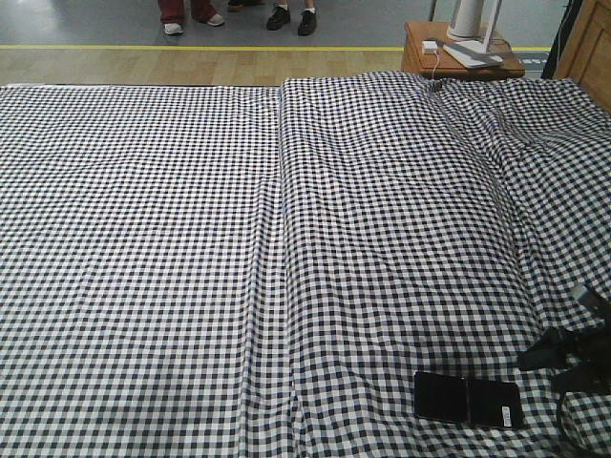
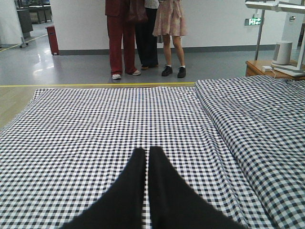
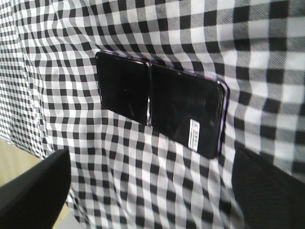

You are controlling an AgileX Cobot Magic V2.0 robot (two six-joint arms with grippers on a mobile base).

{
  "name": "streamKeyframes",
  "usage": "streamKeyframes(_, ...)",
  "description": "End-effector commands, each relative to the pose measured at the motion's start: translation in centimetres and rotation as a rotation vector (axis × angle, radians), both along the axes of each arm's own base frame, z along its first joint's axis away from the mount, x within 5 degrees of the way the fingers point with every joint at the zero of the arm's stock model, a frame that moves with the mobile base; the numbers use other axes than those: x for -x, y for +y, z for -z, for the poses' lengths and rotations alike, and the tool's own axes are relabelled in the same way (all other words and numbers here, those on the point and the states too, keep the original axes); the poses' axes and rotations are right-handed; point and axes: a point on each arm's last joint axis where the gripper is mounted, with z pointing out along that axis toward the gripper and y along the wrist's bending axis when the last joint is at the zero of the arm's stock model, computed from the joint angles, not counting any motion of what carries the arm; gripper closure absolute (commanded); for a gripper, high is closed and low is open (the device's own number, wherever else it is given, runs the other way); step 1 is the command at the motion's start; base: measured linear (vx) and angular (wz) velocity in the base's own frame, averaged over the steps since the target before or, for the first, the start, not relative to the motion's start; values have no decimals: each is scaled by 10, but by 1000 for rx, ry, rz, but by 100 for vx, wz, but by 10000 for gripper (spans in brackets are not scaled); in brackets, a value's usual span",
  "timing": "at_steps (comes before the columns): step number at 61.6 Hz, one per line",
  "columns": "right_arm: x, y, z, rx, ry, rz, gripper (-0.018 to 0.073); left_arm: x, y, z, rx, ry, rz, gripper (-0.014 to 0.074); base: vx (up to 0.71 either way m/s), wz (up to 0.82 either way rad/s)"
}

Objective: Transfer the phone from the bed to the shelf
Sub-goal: 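Lower the right gripper over the black phone on the sheet, then close the right gripper on the phone's edge and lift it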

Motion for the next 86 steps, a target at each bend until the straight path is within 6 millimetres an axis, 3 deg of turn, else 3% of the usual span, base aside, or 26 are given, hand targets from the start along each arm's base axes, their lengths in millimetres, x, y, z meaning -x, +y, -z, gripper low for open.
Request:
streamKeyframes(1,-11,-4,-14,-43,-77,-6,-74,1,0,-15,11,-108,2,595,0,0)
streamKeyframes(17,-11,-2,18,-88,-62,-10,-66,1,0,-15,11,-108,2,595,0,0)
streamKeyframes(47,-3,11,59,-167,-90,15,-52,1,0,-15,11,-108,2,595,0,0)
streamKeyframes(72,2,29,84,-354,-152,99,-41,1,0,-15,11,-108,2,595,0,0)
streamKeyframes(86,3,32,88,-399,-181,114,-10,1,0,-15,11,-108,2,595,0,0)
